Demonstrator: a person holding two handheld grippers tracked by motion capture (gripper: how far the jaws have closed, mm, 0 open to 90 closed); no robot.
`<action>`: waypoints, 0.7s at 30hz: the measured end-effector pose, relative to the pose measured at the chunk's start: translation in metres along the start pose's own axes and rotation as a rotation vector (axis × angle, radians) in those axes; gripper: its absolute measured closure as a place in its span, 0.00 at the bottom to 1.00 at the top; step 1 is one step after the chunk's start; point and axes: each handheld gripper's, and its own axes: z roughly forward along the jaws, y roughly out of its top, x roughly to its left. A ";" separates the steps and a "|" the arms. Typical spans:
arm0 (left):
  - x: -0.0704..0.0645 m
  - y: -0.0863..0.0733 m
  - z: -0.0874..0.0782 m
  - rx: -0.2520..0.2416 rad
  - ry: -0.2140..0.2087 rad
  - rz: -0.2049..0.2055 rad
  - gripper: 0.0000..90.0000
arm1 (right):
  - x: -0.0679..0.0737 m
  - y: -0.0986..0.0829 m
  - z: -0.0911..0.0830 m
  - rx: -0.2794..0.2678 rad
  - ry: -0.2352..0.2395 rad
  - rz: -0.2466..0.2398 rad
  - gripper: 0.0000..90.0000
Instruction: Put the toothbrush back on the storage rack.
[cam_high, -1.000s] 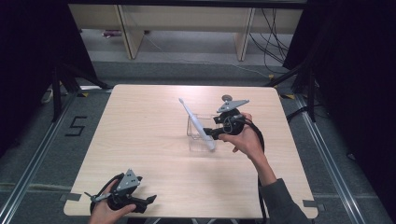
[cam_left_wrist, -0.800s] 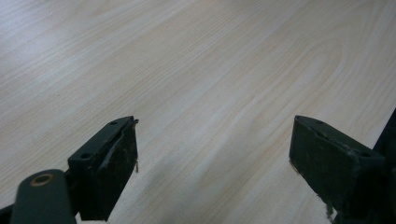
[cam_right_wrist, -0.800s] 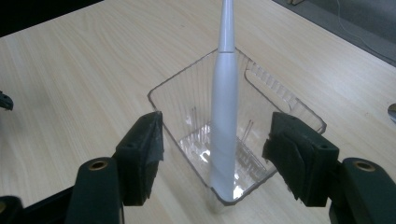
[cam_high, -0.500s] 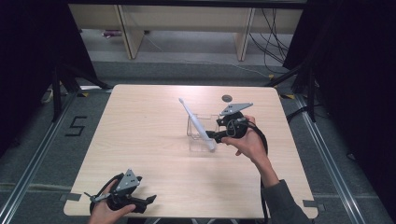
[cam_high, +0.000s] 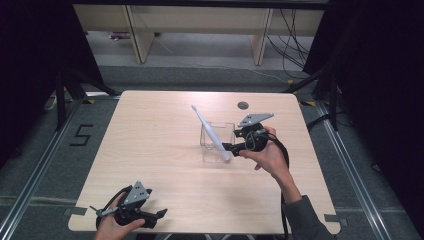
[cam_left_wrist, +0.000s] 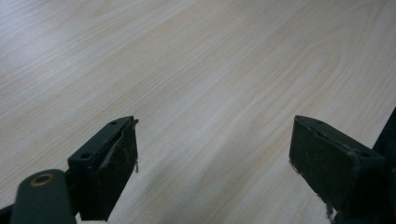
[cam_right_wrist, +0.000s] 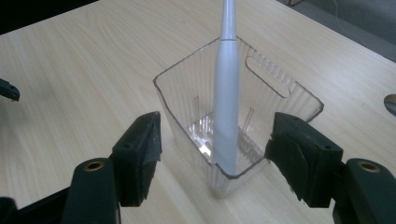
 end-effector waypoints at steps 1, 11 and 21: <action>-0.001 0.000 0.001 -0.011 -0.001 -0.012 0.16 | 0.000 -0.001 -0.001 0.003 0.000 0.004 0.37; 0.001 0.000 0.001 -0.005 0.003 0.006 0.16 | 0.000 -0.009 -0.008 0.002 -0.013 0.005 0.36; 0.000 0.000 0.001 -0.009 0.000 -0.004 0.16 | -0.001 -0.018 -0.016 -0.002 -0.023 0.006 0.35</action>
